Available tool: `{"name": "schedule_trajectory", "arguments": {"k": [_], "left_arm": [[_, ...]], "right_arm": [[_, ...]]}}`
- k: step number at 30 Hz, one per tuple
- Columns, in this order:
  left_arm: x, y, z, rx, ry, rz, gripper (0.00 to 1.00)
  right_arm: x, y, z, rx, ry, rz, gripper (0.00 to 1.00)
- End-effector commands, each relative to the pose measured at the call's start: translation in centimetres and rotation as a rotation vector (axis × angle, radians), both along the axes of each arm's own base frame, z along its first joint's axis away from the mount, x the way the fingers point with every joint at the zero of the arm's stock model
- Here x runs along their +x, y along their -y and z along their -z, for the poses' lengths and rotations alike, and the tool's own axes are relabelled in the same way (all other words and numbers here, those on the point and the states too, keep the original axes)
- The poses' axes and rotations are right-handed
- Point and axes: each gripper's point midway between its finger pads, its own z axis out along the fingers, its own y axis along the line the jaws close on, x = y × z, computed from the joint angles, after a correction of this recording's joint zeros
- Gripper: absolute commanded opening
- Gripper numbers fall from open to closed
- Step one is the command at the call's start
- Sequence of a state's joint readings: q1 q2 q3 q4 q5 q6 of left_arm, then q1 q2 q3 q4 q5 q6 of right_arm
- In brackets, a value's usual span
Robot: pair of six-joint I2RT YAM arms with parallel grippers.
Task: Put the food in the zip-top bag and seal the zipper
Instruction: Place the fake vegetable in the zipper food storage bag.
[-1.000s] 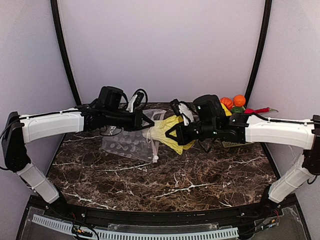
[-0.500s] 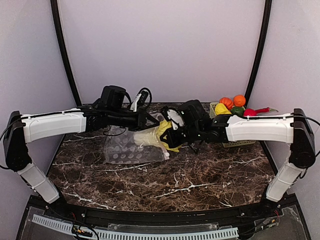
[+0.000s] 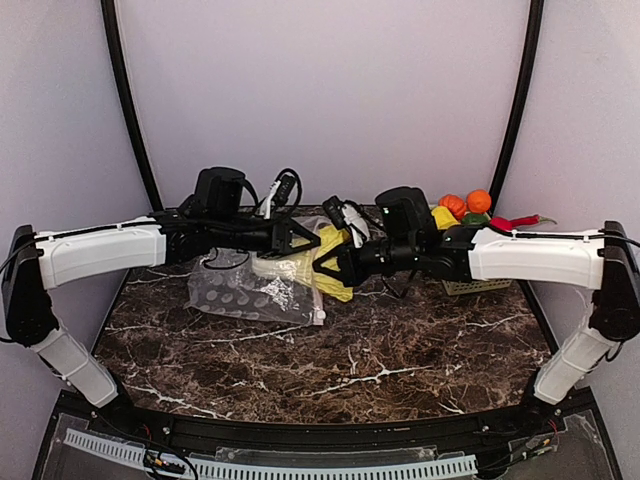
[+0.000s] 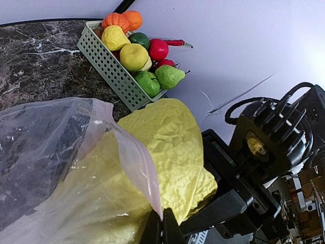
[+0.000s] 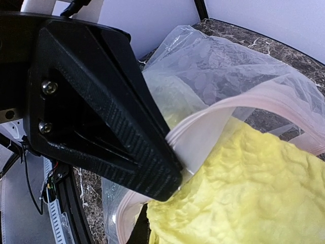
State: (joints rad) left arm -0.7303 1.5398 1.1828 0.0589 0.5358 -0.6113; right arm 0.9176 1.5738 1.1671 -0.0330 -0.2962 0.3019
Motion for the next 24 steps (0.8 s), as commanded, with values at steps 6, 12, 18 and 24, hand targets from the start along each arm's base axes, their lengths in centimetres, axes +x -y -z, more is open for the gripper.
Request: {"name": "schedule_trajectory", "arguments": {"k": [6,12,18,24], "left_arm": [[-2.3,0.9,-2.6,-0.149,-0.023,0.12,0.01],[-2.1,0.2,-2.0,-0.121,-0.018,0.083,0.01],[-1.3,-0.7,0.6,-0.09,-0.075,0.034,0.01],[-0.2,-1.9,-0.2,-0.098,-0.056,-0.034,0.01]], "right_arm": [[1.1,-3.8,2.1,0.026,0.039,-0.098,0.0],[0.7,-3.7,0.0,0.073,0.049,-0.1,0.0],[-0.7,-2.8,-2.6,0.12,0.075,-0.142,0.19],[-0.2,-0.5,-0.9,0.038,0.034,-0.045,0.56]]}}
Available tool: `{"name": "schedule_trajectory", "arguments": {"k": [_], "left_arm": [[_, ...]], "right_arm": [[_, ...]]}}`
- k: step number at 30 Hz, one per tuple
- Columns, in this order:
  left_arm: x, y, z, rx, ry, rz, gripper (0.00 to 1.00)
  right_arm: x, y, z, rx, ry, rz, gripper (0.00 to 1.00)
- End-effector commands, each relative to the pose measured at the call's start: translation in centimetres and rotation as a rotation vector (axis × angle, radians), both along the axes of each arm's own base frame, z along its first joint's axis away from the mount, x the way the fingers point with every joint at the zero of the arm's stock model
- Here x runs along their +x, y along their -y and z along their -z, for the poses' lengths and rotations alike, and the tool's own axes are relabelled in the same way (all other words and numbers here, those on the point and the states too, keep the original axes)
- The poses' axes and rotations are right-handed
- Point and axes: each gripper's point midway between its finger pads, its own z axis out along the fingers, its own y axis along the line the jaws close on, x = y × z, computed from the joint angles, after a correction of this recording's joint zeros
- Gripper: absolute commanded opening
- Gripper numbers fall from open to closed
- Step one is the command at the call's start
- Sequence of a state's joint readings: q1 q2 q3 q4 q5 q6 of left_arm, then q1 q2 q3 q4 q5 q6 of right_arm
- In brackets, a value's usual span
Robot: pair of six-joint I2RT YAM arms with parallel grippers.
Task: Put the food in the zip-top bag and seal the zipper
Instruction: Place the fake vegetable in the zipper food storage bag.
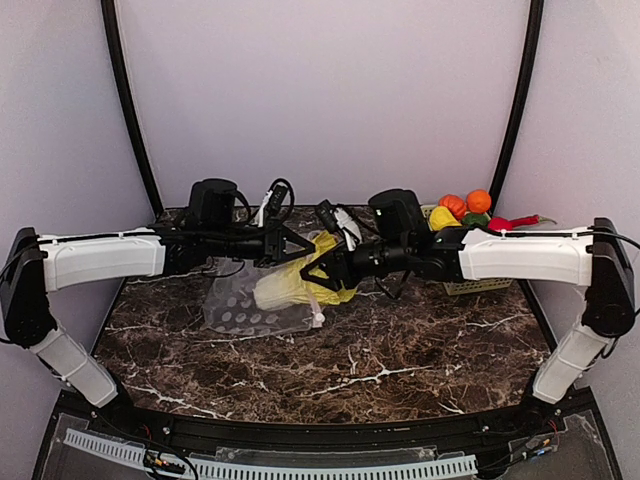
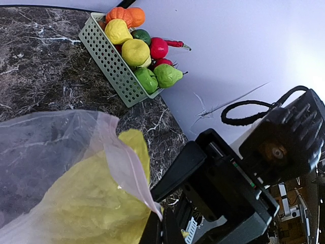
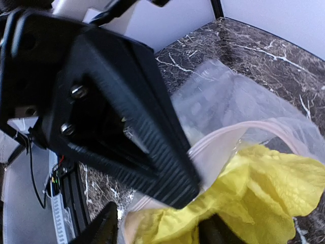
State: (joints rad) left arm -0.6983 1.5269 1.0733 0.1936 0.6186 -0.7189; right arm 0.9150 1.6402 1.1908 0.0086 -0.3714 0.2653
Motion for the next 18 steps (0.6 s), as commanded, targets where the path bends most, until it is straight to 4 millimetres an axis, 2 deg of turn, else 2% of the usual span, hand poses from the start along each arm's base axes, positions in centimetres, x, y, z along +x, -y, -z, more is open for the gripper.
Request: {"name": "schedule_trajectory", "arguments": {"k": [1,4,7,10,14,18], "left_arm": [[0.6,-1.5,-1.6,-0.025,0.035,-0.064,0.01],[1.0,-1.9,-1.7,-0.029,0.032,-0.082,0.01],[1.0,-1.9,-1.7,-0.037,0.018,-0.074,0.01],[0.9,-1.9,-1.7,-0.041,0.011,-0.062,0.01],[0.9,-2.0,-1.7,-0.036,0.014,-0.062,0.01],[0.8,-2.1,-1.5,-0.03,0.008,-0.058,0.01]], "right_arm": [[-0.3,1.5,-1.9,0.025,0.025,0.04,0.62],[-1.1,2.8,-2.2,0.009,0.008,0.053,0.75],[-1.7,4.3,-3.6,0.017,0.012,0.077,0.85],[-0.2,6.7,-3.4,-0.013,-0.005,0.215,0.93],[2.7,10.3,0.2,-0.059,-0.157,0.404,0.86],[3.6,10.9,3.5,-0.076,-0.284,0.439,0.77]]}}
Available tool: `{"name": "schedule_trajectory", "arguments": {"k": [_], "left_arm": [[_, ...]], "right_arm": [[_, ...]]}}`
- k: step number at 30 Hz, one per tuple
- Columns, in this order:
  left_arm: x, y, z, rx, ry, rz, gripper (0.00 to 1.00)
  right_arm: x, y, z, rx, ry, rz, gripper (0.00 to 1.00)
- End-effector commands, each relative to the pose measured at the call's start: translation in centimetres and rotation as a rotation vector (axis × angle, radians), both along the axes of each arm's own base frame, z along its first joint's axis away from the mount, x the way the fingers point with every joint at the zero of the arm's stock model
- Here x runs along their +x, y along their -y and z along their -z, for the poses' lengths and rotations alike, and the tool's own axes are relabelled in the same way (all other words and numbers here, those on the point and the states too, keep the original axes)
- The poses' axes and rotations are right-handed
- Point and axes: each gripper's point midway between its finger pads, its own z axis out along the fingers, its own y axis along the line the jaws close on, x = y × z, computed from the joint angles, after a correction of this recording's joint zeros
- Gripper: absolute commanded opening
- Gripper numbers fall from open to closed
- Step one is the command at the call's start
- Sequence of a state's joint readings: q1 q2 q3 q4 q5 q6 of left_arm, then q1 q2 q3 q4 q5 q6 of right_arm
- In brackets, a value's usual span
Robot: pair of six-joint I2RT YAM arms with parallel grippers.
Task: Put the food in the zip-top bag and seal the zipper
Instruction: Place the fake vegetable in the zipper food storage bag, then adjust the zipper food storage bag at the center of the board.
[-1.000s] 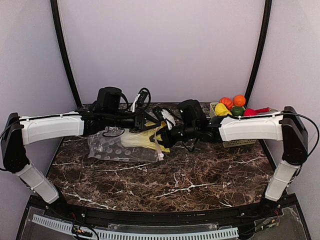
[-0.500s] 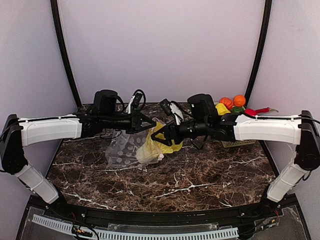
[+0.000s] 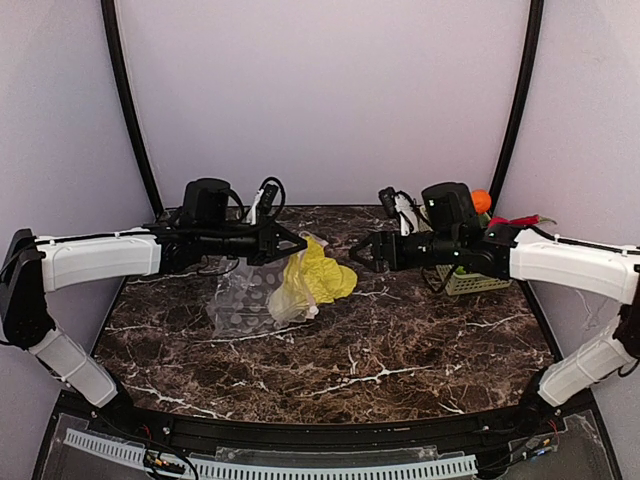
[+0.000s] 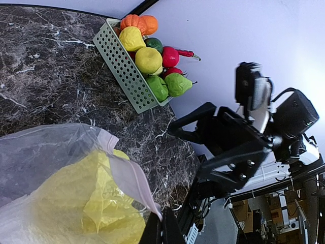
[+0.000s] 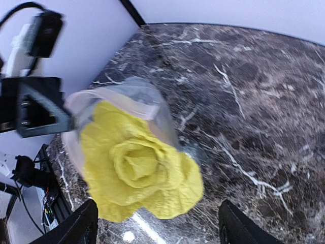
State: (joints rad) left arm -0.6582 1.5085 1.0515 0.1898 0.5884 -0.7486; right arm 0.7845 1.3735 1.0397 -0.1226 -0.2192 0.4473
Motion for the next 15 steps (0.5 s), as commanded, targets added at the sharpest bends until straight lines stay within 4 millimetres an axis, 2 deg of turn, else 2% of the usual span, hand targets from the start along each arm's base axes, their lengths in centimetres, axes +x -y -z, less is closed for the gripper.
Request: {"name": "schedule_trajectory", "arguments": {"k": [1,5,7,11,15], "left_arm": [[-0.7,-0.4,-1.8,-0.034,0.036,0.019,0.01],[-0.7,-0.5,-1.6,-0.028,0.034,0.02,0.01],[-0.7,-0.6,-1.6,-0.027,0.035,0.018,0.01],[-0.7,-0.8,-1.8,-0.026,0.039,0.014,0.01],[-0.7,-0.9,-1.8,-0.023,0.038,0.016,0.01]], "right_arm": [[0.8,1.1,5.9,-0.054,-0.207,0.091,0.74],[1.4,0.5,8.5,-0.064,-0.283,0.12,0.54],[1.9,0.9,10.1,-0.076,-0.335,0.166,0.48],[2.3,1.2,12.4,-0.06,-0.405,0.216,0.45],[2.5,0.8,13.8,-0.047,-0.442,0.226,0.44]]}}
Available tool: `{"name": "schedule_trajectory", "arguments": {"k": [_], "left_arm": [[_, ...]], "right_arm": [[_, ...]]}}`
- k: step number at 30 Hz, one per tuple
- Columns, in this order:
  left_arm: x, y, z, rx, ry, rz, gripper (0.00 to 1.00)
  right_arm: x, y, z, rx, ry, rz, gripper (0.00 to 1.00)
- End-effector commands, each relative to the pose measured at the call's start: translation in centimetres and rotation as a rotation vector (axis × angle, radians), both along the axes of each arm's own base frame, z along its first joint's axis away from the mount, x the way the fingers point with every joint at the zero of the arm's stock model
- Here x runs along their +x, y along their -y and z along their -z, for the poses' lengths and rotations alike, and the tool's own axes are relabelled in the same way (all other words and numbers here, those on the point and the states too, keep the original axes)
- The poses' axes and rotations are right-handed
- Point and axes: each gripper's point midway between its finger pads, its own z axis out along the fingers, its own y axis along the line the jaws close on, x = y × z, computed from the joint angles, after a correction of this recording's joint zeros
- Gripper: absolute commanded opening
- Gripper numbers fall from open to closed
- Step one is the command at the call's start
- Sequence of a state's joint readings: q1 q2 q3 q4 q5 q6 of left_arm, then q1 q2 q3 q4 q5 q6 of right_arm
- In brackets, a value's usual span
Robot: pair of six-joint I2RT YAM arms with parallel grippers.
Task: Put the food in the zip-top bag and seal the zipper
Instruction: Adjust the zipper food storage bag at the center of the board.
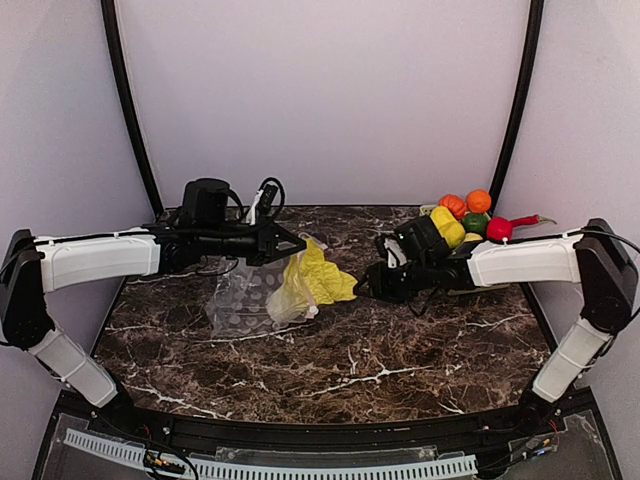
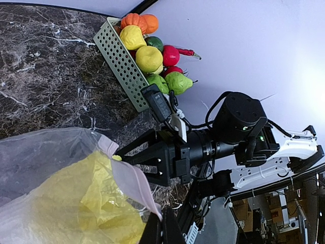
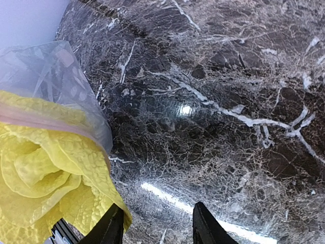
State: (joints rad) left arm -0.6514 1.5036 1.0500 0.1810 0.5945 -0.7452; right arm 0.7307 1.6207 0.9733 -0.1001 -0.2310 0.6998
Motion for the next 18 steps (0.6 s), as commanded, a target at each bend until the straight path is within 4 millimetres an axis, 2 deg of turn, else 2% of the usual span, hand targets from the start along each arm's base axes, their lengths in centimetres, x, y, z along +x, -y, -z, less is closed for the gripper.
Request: {"name": "schedule_trajectory", "arguments": {"k": [1,6,18], "left_arm": [[-0.8,-0.6,-1.8,-0.026,0.04,0.018,0.01],[-0.9,-0.7,-1.8,-0.02,0.044,0.017,0.01],[-0.7,-0.9,-1.7,-0.018,0.042,0.011,0.01]], "right_arm": [[0.7,-0.5,1.3,0.045,-0.039,0.045,0.44],[1.1,0.5,2.3,0.057,-0.082,0.099,0.45],[1.5,3.5,-0.7,0.088,0.012,0.13,0.68]]}}
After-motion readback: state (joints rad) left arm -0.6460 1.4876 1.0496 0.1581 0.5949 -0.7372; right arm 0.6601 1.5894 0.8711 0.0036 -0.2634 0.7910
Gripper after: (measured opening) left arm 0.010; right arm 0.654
